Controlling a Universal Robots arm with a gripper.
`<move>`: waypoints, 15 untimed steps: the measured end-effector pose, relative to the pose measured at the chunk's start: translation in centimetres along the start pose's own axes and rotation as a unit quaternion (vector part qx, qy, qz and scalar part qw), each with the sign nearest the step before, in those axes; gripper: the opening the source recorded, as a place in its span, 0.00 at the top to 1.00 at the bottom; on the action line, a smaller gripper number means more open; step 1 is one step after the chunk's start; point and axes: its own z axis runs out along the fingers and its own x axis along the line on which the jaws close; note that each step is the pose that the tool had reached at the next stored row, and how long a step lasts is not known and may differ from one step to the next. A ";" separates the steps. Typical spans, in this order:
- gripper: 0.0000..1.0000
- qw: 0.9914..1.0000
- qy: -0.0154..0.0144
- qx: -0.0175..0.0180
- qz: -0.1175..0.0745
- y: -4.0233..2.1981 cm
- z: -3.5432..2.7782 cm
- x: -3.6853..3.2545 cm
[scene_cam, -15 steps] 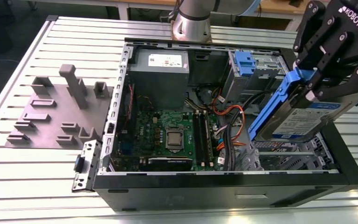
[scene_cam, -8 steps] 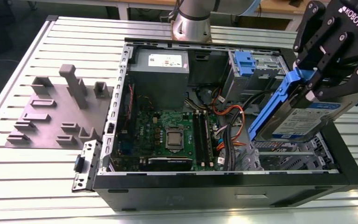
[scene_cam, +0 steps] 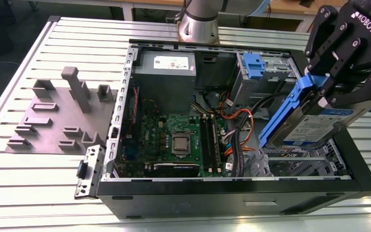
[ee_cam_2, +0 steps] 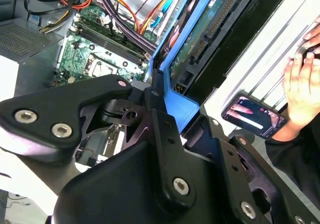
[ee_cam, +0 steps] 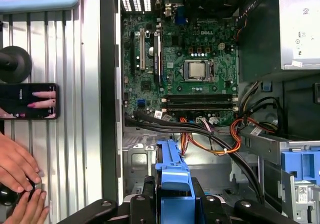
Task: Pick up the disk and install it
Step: 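Insert the disk into the insertion slot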
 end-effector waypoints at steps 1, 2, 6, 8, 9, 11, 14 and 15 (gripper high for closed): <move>0.64 1.000 0.000 0.000 0.000 -0.01 0.00 0.00; 0.64 1.000 0.000 0.000 0.000 -0.01 0.00 0.00; 0.64 1.000 0.000 0.000 0.000 -0.01 0.00 0.00; 0.64 1.000 0.000 0.000 -0.001 -0.03 0.01 0.00; 0.64 1.000 0.000 0.000 -0.001 -0.13 0.02 -0.01; 0.64 1.000 0.000 0.000 -0.001 -0.77 0.08 -0.03; 0.64 1.000 0.000 0.000 -0.001 -1.27 0.22 -0.03; 0.64 1.000 0.000 0.000 -0.001 -1.27 0.28 0.01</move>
